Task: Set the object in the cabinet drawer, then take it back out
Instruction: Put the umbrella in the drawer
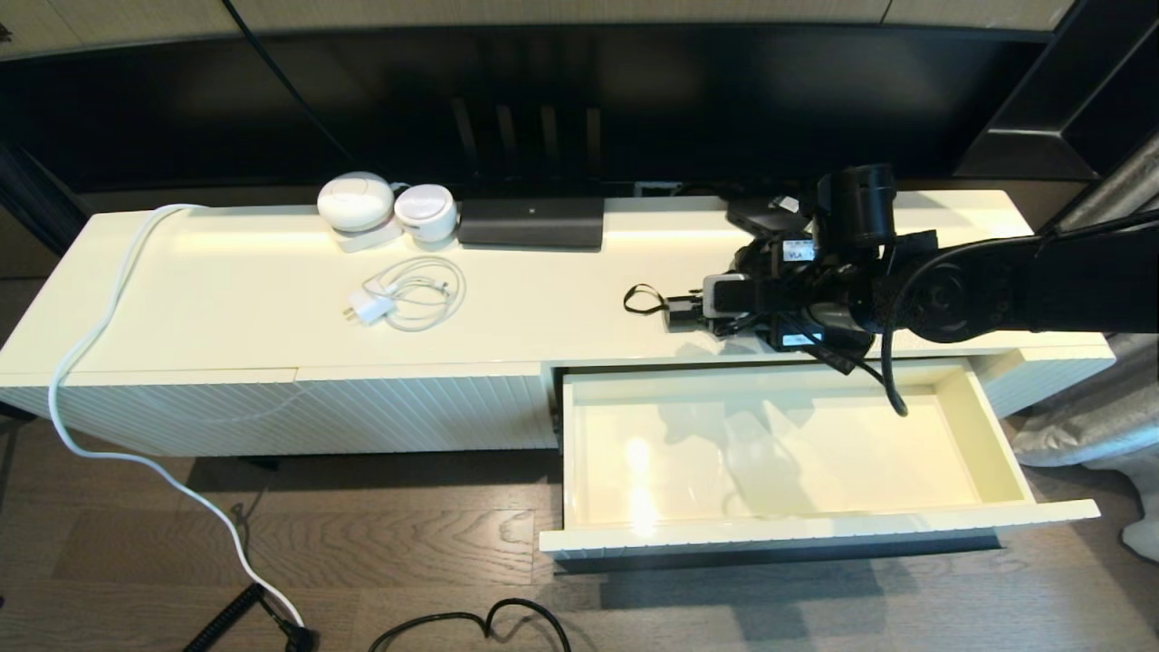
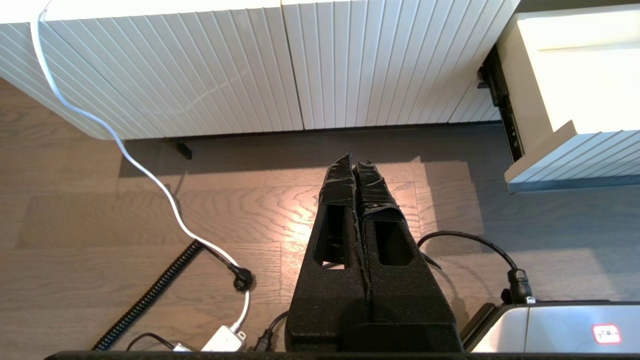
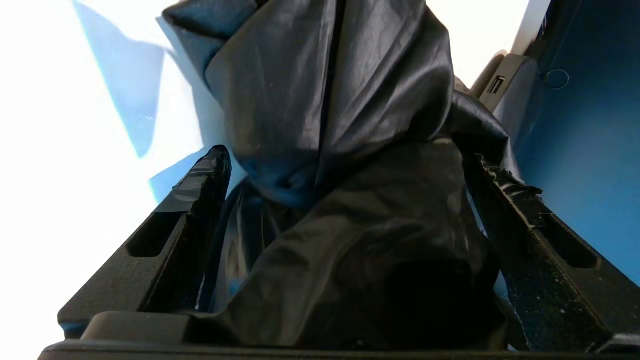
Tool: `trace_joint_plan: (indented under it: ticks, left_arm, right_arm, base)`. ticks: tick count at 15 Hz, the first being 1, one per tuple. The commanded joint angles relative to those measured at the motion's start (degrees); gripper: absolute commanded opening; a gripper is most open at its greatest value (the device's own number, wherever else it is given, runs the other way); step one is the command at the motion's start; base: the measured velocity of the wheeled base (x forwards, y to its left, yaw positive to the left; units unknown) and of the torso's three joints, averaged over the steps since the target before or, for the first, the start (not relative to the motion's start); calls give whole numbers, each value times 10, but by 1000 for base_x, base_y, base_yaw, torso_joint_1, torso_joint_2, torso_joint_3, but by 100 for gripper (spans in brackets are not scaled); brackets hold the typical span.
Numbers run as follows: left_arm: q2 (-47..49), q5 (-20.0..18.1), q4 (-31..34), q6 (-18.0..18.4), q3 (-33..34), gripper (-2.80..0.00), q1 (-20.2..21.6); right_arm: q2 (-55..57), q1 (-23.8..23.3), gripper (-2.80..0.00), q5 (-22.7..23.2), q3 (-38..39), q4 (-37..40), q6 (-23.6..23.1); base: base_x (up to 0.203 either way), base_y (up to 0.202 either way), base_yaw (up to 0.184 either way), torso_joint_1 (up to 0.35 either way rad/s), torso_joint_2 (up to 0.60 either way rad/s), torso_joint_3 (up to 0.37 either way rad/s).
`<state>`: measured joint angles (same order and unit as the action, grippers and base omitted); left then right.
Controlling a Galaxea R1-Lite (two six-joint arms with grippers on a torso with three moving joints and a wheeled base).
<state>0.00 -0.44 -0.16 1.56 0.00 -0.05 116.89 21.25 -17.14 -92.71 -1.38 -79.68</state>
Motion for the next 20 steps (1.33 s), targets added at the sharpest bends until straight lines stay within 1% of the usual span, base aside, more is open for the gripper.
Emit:
trace_joint_plan:
  ticks: [1,8,10,11,14,20]
  left_arm:
    - [1,0,0,0,1,-280,0]
    - [1,-1,0,0,1,-280,0]
    - [1,0,0,0,1,-280,0]
    - [1,0,0,0,1,-280,0]
    - [1,0,0,0,1,-280,0]
    - [1,0,0,0,1,-280,0]
  right_arm:
    - [8,0,0,-1,-7,0,-5]
    - [20,0,0,-4,-29,-4,-3]
    - [22,0,0,-4,-34,-9,8]
    - [22,0,-280,-4,-37,-9,10]
    - [13,-2,-280,-11,-28,8,9]
    - [2,-3,-280,-14,-26,12,9]
  base:
    - [0,0,0,0,0,0]
    - [0,0,0,0,0,0]
    - [0,0,0,0,0,0]
    - [0,0,0,0,0,0]
    - [0,0,0,0,0,0]
    - [0,0,0,0,0,0]
